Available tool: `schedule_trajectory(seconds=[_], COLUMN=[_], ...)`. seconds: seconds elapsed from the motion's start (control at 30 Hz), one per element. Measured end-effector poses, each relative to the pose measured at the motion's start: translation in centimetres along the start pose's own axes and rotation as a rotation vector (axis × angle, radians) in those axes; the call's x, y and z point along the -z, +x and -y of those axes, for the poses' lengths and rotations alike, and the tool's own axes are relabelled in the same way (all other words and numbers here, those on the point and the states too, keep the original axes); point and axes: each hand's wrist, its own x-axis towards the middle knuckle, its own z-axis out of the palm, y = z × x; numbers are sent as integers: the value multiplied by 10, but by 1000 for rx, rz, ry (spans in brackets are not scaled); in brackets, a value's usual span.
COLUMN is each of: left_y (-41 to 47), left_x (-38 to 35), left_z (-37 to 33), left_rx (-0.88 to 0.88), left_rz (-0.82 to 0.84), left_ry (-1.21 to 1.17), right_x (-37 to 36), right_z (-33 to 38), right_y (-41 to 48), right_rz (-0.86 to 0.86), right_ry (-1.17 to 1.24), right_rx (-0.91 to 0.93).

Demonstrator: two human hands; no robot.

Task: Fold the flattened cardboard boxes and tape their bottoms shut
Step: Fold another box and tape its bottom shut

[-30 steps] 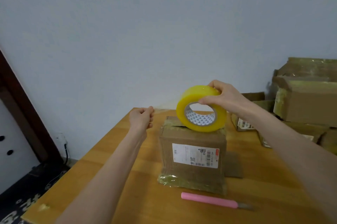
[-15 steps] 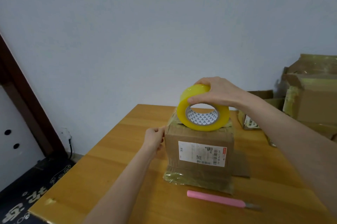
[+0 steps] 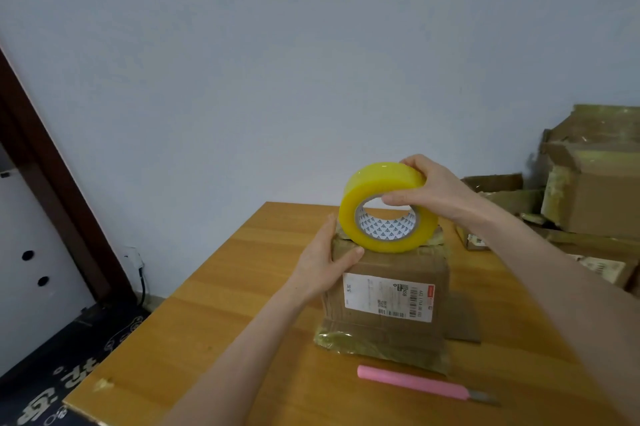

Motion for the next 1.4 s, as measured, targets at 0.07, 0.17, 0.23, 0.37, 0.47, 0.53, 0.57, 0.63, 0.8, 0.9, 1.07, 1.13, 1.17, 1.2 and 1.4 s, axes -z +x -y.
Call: schedule_trajectory(seconds=[0.07,0.17,0.23,0.37,0.47,0.53,0.57,0.63,0.8,0.9,1.07,1.13,1.17,1.2,1.4], left_y=[0,1,1,3,3,-1,-3,-6,-1,5,10,12,13,14,13], left_x=[-1,0,3,4,4,2,2,2,5,1,-24,-22,-20,-19,-21], left_z=[0,-3,-5,-9,-10,-9,-10,-14,-17,-28,-24,-18,-16,-17,-23], left_rx=[10,29,55,88,102,143,167,224,283,-2,-152,-170,-170,-169,-119], left_rz=[3,37,62,104,114,101,94,94,85,79,217,219,222,225,225], left_ry=[50,99,158,195,166,98,45,-59,152,665,889,909,907,910,891], right_x=[3,5,18,58,67,67,69,71,49,46,48,62,72,82,88], right_z=[-14,-20,-12,-2,-4,-5,-7,-21,-68,-72,-59,-54,-54,-57,-99], right_y=[-7,-11,-9,-16,-20,-19,-20,-27,-51,-53,-51,-51,-53,-56,-83], right_rz=[6,-58,-96,-81,-90,-138,-156,-168,-209,-245,-237,-290,-302,-302,-242], right_ry=[111,126,74,-50,-154,-191,-162,-24,429,485,339,281,247,203,101], right_rx=[-28,-8,11,-9,-11,-23,-36,-66,-85,-68,-25,-31,-47,-79,-224])
